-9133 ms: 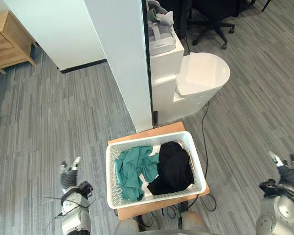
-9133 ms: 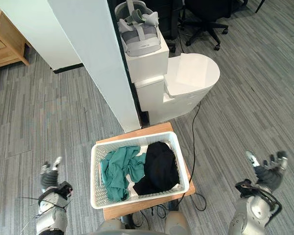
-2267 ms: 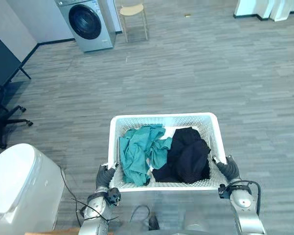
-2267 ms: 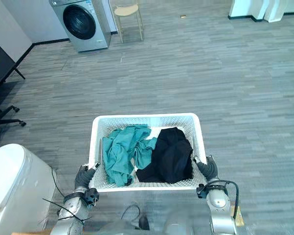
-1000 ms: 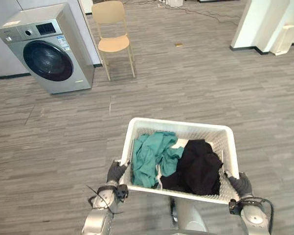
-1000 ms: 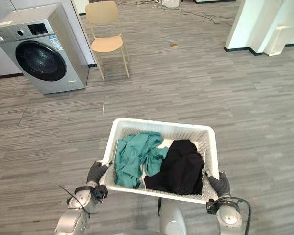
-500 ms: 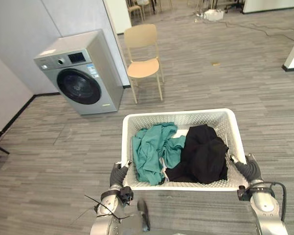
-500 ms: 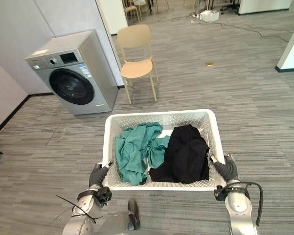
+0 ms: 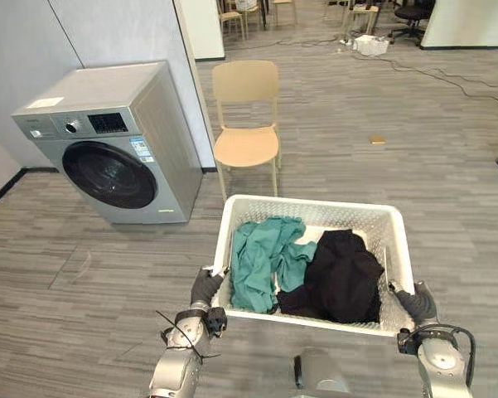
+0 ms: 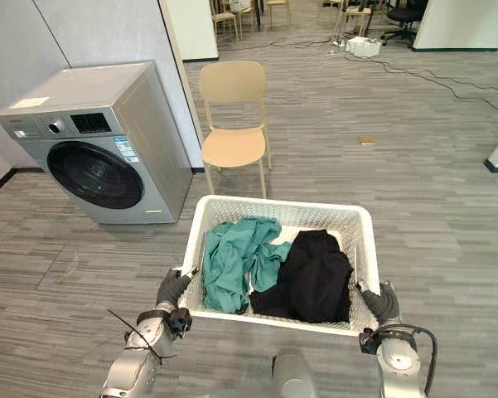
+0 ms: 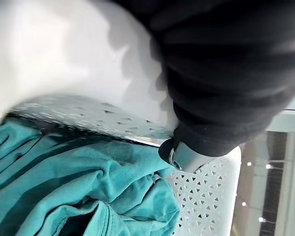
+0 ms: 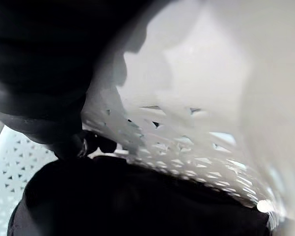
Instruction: Pick up the laundry basket with both hands and put the clothes into the washing machine.
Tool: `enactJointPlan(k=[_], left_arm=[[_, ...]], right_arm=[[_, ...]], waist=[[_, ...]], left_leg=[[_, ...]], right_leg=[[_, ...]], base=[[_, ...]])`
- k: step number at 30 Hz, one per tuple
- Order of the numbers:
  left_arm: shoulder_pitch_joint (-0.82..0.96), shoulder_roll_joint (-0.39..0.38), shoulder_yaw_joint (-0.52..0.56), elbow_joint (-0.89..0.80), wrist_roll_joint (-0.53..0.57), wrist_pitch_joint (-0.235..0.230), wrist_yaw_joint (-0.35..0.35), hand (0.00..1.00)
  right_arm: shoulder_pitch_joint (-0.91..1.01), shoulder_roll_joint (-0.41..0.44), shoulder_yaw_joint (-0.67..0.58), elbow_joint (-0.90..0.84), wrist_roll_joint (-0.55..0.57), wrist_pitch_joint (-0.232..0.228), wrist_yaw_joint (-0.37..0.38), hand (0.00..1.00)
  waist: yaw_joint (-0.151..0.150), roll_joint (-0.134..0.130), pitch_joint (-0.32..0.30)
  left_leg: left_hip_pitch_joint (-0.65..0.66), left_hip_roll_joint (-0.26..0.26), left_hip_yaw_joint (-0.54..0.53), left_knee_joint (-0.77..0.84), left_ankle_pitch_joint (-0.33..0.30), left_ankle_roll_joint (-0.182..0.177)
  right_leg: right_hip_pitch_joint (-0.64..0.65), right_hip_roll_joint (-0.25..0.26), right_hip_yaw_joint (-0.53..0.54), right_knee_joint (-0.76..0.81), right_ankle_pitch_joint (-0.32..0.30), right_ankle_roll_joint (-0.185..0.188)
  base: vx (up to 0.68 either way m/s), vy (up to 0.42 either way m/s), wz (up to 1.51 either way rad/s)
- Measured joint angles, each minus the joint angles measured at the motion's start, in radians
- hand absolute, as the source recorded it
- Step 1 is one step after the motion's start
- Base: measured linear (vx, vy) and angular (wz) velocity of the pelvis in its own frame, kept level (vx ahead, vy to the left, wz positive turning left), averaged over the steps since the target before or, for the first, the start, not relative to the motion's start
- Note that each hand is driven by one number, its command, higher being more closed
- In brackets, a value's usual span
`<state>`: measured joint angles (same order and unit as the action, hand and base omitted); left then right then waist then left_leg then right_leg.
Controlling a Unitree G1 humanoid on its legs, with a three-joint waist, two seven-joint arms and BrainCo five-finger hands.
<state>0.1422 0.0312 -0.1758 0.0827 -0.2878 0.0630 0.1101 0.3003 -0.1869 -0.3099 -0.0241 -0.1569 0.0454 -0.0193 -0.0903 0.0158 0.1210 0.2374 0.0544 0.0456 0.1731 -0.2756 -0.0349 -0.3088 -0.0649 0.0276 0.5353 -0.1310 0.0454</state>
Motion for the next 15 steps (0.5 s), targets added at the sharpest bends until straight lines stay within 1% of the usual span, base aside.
enactJointPlan(k=[1, 2, 3, 4, 5, 6, 7, 8, 9, 10, 11, 12, 13, 14, 15], left_arm=[[-0.003, -0.013, -0.002, -0.005, 0.008, 0.000, -0.001, 1.00], [-0.002, -0.015, -0.005, -0.007, 0.009, -0.001, -0.001, 1.00], [-0.001, -0.025, -0.011, -0.008, 0.013, 0.000, -0.002, 1.00], [0.008, -0.033, -0.011, -0.028, 0.017, 0.000, -0.008, 1.00], [0.019, -0.036, -0.009, -0.043, 0.016, -0.001, -0.009, 1.00], [0.032, -0.045, -0.009, -0.057, 0.015, -0.006, -0.012, 1.00], [0.062, -0.053, -0.007, -0.077, 0.010, -0.011, -0.018, 1.00], [0.072, -0.052, -0.006, -0.078, 0.006, -0.019, -0.018, 1.00], [0.080, -0.048, -0.003, -0.078, 0.004, -0.025, -0.018, 1.00], [0.080, -0.047, 0.009, -0.078, 0.004, -0.026, -0.019, 1.00], [0.080, -0.047, 0.015, -0.078, 0.002, -0.028, -0.017, 1.00], [0.080, -0.048, 0.021, -0.078, -0.008, -0.030, -0.017, 1.00], [0.080, -0.051, 0.021, -0.078, -0.013, -0.030, -0.016, 1.00], [0.082, -0.057, 0.028, -0.078, -0.015, -0.030, -0.015, 1.00], [0.082, -0.062, 0.030, -0.079, -0.017, -0.031, -0.013, 1.00]], right_arm=[[0.007, 0.002, -0.004, -0.022, 0.000, 0.002, 0.000, 1.00], [0.020, 0.000, -0.006, -0.041, 0.000, 0.002, 0.000, 1.00], [0.052, 0.000, -0.016, -0.074, 0.001, 0.005, 0.002, 1.00], [0.083, -0.003, -0.021, -0.118, 0.011, 0.006, -0.001, 1.00], [0.089, -0.007, -0.021, -0.137, 0.015, 0.006, -0.001, 1.00], [0.102, -0.017, -0.022, -0.163, 0.030, 0.006, -0.002, 1.00], [0.104, -0.019, -0.020, -0.171, 0.031, 0.006, 0.000, 1.00], [0.104, -0.019, -0.016, -0.171, 0.031, 0.006, 0.001, 1.00], [0.104, -0.019, -0.006, -0.173, 0.030, 0.006, 0.000, 1.00], [0.102, -0.019, 0.004, -0.174, 0.030, 0.006, -0.003, 1.00], [0.097, -0.021, 0.015, -0.175, 0.030, 0.006, -0.010, 1.00], [0.087, -0.037, 0.026, -0.175, 0.030, 0.006, -0.020, 1.00], [0.086, -0.039, 0.031, -0.175, 0.030, 0.007, -0.025, 1.00], [0.074, -0.059, 0.041, -0.175, 0.030, 0.007, -0.027, 1.00], [0.062, -0.071, 0.045, -0.173, 0.030, 0.007, -0.028, 1.00]], waist=[[0.011, -0.001, 0.001], [0.004, 0.000, 0.001], [-0.005, 0.013, -0.002], [-0.007, 0.032, -0.002], [-0.007, 0.040, 0.000], [-0.004, 0.056, 0.000], [0.017, 0.067, 0.004], [0.027, 0.068, 0.005], [0.042, 0.064, 0.005], [0.067, 0.056, 0.008], [0.082, 0.050, 0.009], [0.097, 0.040, 0.015], [0.105, 0.039, 0.016], [0.107, 0.037, 0.016], [0.106, 0.035, 0.015]], left_leg=[[0.000, 0.011, -0.010, 0.066, 0.001, 0.000], [-0.005, 0.008, -0.022, 0.127, 0.000, -0.001], [-0.050, 0.024, -0.036, 0.290, 0.007, -0.009], [-0.130, 0.038, -0.049, 0.523, 0.082, -0.051], [-0.181, 0.045, -0.056, 0.645, 0.152, -0.074], [-0.264, 0.054, -0.063, 0.843, 0.263, -0.125], [-0.374, 0.062, -0.049, 1.131, 0.290, -0.134], [-0.415, 0.076, -0.027, 1.215, 0.282, -0.132], [-0.475, 0.100, 0.013, 1.287, 0.274, -0.119], [-0.544, 0.140, 0.075, 1.276, 0.248, -0.078], [-0.589, 0.167, 0.116, 1.202, 0.226, -0.045], [-0.623, 0.186, 0.156, 1.037, 0.207, -0.016], [-0.632, 0.188, 0.165, 0.936, 0.203, -0.009], [-0.622, 0.172, 0.164, 0.669, 0.203, -0.008], [-0.590, 0.144, 0.141, 0.426, 0.210, -0.017]], right_leg=[[0.004, 0.002, -0.003, 0.072, -0.079, -0.013], [0.023, -0.007, -0.020, 0.097, -0.116, -0.031], [0.075, -0.013, -0.059, 0.101, -0.155, -0.047], [0.131, -0.014, -0.086, 0.100, -0.185, -0.073], [0.156, -0.013, -0.096, 0.098, -0.199, -0.086], [0.201, -0.008, -0.113, 0.085, -0.218, -0.099], [0.284, 0.010, -0.112, 0.035, -0.235, -0.115], [0.323, 0.018, -0.111, 0.003, -0.235, -0.114], [0.369, 0.025, -0.104, -0.037, -0.234, -0.112], [0.415, 0.026, -0.089, -0.084, -0.232, -0.108], [0.437, 0.021, -0.077, -0.106, -0.232, -0.103], [0.464, 0.006, -0.060, -0.122, -0.242, -0.084], [0.470, -0.002, -0.052, -0.122, -0.246, -0.077], [0.486, -0.022, -0.041, -0.126, -0.260, -0.055], [0.495, -0.041, -0.033, -0.129, -0.275, -0.037]], base=[[0.58, -0.294, 0.27], [0.47, -0.236, 0.50], [0.57, -0.259, 0.64], [0.49, -0.175, 0.55], [0.48, -0.158, 0.34], [0.44, -0.102, 0.07], [0.43, -0.081, -0.04], [0.43, -0.064, -0.21], [0.42, -0.043, -0.33], [0.41, -0.038, -0.41], [0.49, -0.023, -0.53], [0.32, 0.010, -0.46], [0.43, 0.058, -0.47], [0.44, 0.114, -0.43], [0.56, 0.197, -0.61]])
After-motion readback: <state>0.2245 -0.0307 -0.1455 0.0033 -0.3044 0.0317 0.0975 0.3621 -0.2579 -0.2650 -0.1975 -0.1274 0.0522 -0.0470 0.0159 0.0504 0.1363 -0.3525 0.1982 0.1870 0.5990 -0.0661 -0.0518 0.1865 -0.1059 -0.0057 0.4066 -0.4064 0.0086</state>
